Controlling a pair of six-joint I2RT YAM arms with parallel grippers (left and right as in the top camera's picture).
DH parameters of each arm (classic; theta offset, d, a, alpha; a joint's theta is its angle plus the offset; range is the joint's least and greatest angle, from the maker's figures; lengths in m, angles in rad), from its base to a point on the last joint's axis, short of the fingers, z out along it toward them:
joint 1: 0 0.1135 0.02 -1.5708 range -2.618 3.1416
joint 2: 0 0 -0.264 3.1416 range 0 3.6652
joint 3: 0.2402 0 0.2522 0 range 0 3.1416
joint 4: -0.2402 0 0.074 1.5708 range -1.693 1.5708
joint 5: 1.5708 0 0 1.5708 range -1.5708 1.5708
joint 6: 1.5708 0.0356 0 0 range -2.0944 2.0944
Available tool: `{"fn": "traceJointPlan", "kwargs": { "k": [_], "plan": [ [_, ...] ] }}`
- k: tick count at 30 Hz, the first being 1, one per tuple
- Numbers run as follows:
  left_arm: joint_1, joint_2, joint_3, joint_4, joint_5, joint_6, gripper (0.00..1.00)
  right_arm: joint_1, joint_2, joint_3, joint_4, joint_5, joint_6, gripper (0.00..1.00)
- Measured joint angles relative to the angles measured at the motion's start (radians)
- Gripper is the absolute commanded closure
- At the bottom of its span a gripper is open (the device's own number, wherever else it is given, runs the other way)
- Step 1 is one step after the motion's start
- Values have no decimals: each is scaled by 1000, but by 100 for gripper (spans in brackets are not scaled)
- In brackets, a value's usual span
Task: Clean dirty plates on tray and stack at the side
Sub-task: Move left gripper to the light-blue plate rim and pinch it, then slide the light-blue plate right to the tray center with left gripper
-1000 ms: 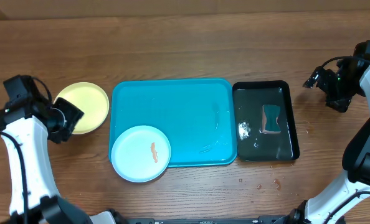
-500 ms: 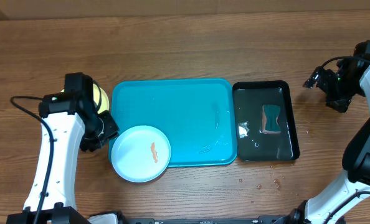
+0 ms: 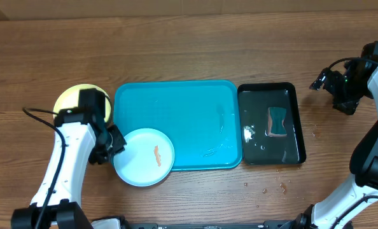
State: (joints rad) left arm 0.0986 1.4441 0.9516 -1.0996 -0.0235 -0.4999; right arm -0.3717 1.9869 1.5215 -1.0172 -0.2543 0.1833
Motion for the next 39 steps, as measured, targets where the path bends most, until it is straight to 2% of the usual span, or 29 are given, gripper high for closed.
{"fn": "traceJointPlan", "kwargs": {
  "k": [7, 14, 17, 22, 32, 39],
  "plan": [
    [0, 0, -111, 77, 0, -15, 71, 0, 0, 0, 0, 0, 0, 0],
    [0, 0, -134, 80, 0, -21, 75, 0, 0, 0, 0, -1, 0, 0],
    [0, 0, -145, 81, 0, -22, 80, 0, 0, 0, 0, 0, 0, 0],
    [0, 0, -158, 79, 0, -22, 81, 0, 0, 0, 0, -1, 0, 0],
    [0, 0, -160, 60, 2, -21, 96, 0, 0, 0, 0, -1, 0, 0],
    [0, 0, -160, 77, 51, -14, 96, 0, 0, 0, 0, -1, 0, 0]
  ]
}}
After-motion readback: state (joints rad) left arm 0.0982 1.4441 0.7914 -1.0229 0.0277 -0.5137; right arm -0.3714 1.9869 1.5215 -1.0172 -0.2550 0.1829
